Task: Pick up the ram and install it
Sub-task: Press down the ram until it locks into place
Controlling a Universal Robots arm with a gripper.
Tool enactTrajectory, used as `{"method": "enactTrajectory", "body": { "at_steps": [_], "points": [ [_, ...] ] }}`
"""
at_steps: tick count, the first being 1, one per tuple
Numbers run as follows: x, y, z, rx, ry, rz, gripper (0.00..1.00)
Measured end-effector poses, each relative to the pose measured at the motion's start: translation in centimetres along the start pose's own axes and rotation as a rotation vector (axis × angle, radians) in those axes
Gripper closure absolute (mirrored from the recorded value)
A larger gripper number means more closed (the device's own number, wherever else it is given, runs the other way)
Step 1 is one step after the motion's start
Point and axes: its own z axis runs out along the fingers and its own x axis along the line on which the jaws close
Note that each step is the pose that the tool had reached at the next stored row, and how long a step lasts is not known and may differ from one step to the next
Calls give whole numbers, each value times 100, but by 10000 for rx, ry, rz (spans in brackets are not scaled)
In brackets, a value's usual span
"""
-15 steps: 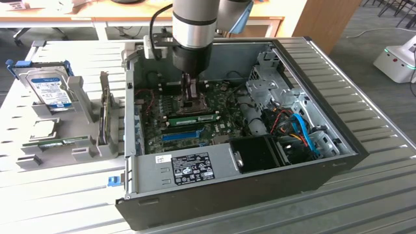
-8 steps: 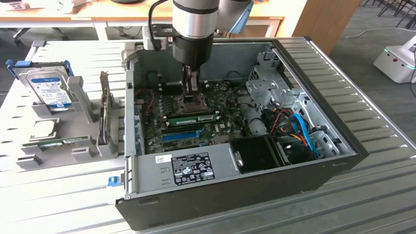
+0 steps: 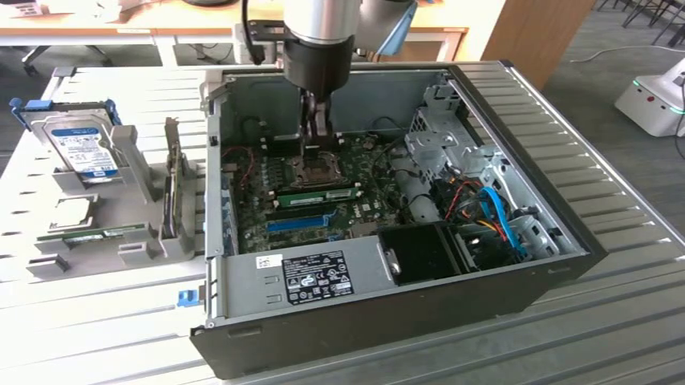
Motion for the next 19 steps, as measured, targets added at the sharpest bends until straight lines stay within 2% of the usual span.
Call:
{"method": "enactTrajectory", "body": {
  "at_steps": [10, 19],
  "points": [
    [0, 4, -200, 2, 91, 2, 89],
    [0, -8, -212, 1, 102, 4, 89]
  ]
}}
